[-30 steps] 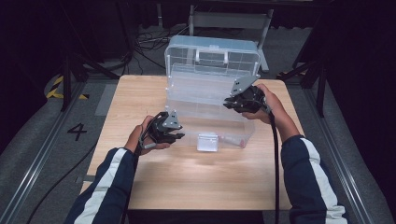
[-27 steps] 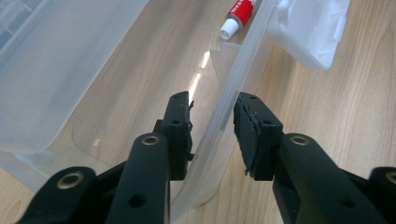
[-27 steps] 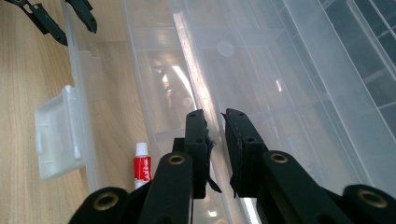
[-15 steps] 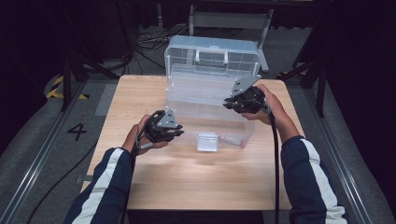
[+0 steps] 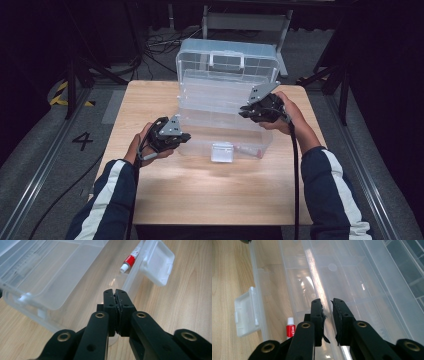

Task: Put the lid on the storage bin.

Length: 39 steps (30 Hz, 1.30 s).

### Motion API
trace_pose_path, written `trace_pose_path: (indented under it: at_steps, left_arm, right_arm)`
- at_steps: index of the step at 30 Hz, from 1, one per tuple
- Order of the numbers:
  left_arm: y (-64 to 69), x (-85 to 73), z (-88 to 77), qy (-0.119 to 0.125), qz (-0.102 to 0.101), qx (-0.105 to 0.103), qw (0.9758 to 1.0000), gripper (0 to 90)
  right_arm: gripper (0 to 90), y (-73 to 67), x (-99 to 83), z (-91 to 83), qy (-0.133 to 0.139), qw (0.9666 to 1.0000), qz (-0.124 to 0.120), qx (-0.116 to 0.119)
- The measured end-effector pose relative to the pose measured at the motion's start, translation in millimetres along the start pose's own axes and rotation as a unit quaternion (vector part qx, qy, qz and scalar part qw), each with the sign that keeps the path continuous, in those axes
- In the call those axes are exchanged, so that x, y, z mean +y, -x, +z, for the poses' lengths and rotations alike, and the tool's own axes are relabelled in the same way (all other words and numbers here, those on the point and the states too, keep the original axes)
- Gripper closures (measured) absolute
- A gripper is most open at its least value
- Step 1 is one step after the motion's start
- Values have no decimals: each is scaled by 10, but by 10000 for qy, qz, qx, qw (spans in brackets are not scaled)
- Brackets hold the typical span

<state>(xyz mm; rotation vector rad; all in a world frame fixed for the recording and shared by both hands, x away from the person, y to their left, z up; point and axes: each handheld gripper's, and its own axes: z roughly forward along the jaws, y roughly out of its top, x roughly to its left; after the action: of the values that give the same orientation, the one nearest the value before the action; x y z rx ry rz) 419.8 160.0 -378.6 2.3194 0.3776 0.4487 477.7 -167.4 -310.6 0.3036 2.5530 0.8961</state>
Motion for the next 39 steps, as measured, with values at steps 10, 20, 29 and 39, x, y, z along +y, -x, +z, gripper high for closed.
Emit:
trace_pose_path:
  at_steps: [10, 20, 29, 39]
  left_arm:
    - [-133, -157, -229, 91, -366, 343, 9987, 900]
    - [-323, -267, -318, 257, -692, 617, 9954, 900]
    - [-454, -219, -368, 428, -849, 788, 9923, 900]
    - [-605, 14, -474, 924, -998, 975, 9859, 900]
  right_arm:
    - [794, -8, -28, -1, 83, 10000, 43, 34]
    - [794, -31, -28, 0, 71, 10000, 14, -11]
    - [794, -49, -33, 1, 74, 10000, 3, -17]
    - [793, -75, -41, -1, 53, 10000, -25, -41]
